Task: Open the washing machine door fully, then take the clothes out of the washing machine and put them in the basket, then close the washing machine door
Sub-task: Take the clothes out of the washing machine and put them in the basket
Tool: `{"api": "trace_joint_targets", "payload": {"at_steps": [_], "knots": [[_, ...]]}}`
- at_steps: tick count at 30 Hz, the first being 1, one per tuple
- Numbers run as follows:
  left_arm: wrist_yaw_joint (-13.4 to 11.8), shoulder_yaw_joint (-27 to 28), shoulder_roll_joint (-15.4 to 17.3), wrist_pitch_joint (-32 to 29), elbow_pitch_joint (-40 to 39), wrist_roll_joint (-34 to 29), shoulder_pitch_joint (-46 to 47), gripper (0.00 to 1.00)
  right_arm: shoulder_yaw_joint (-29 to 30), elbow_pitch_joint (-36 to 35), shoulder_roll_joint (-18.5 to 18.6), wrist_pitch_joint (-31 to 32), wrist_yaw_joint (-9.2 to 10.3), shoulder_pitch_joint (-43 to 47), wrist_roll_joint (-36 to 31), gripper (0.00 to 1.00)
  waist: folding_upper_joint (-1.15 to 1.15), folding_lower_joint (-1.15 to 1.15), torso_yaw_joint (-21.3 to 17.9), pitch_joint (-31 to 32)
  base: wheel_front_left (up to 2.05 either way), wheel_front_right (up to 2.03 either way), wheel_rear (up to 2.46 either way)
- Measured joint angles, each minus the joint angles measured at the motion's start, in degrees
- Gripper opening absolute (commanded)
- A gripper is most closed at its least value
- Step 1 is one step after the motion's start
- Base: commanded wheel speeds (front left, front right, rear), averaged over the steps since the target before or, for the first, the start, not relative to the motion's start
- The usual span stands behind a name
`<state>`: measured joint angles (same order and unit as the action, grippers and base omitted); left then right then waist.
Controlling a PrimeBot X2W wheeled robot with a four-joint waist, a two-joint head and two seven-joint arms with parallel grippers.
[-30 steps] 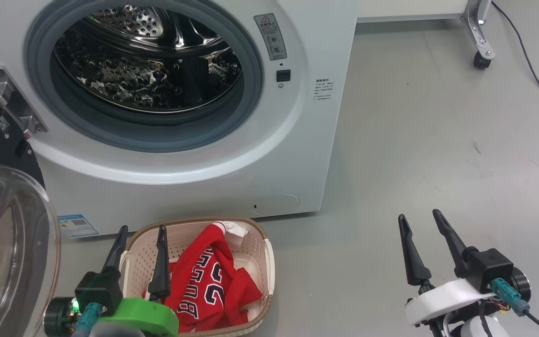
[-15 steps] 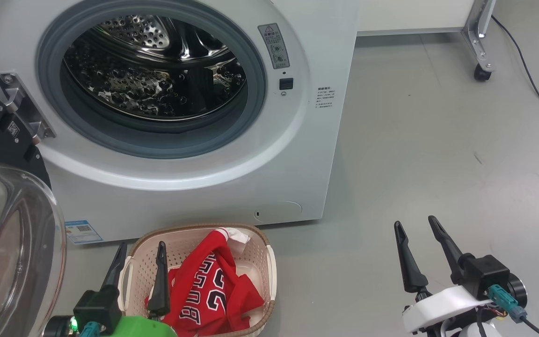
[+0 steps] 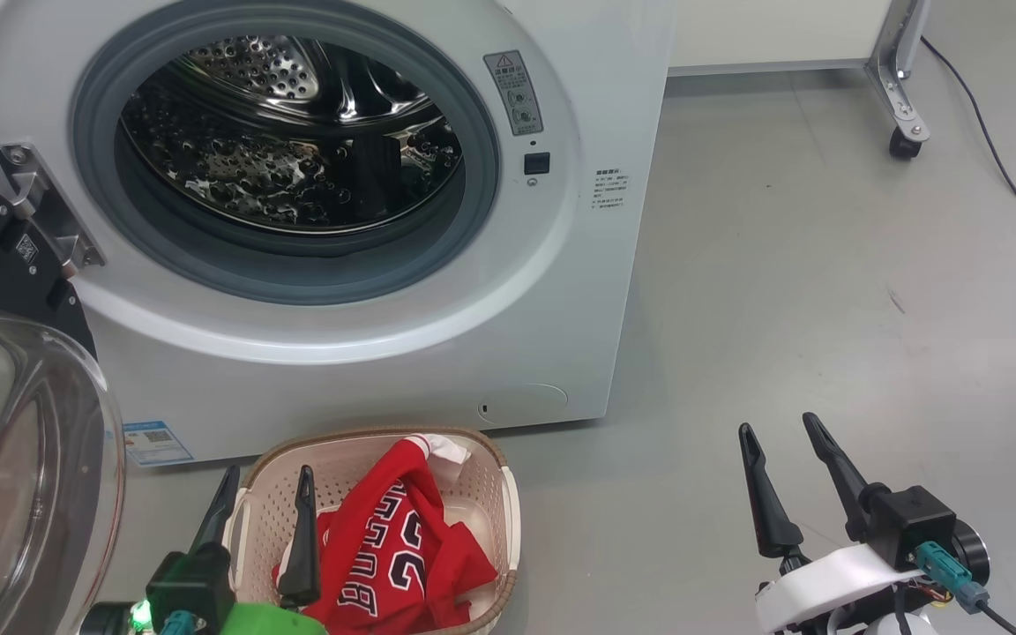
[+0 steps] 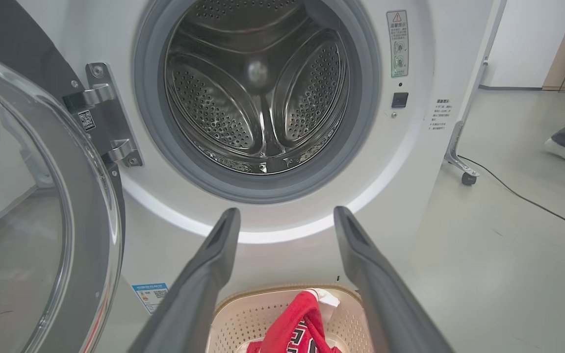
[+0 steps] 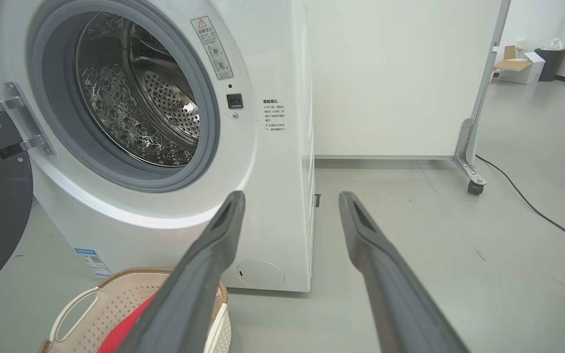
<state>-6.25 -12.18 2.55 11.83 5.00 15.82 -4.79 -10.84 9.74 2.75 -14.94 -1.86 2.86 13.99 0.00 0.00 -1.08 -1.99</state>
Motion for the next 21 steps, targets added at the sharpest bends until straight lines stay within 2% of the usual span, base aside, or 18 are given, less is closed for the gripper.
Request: {"api": "trace_joint_targets", "payload": {"at_steps": [21], "knots": [[-0.29,0.53,0.04,-2.21,-3.02,-1.48,-0.63,1.0,-0.53,-0.14,-0.14,0.0,0.01,0.03,0.0,1.0,0.0,0.0,-0.14,-0.59,-0.09,0.09,0.0]]}}
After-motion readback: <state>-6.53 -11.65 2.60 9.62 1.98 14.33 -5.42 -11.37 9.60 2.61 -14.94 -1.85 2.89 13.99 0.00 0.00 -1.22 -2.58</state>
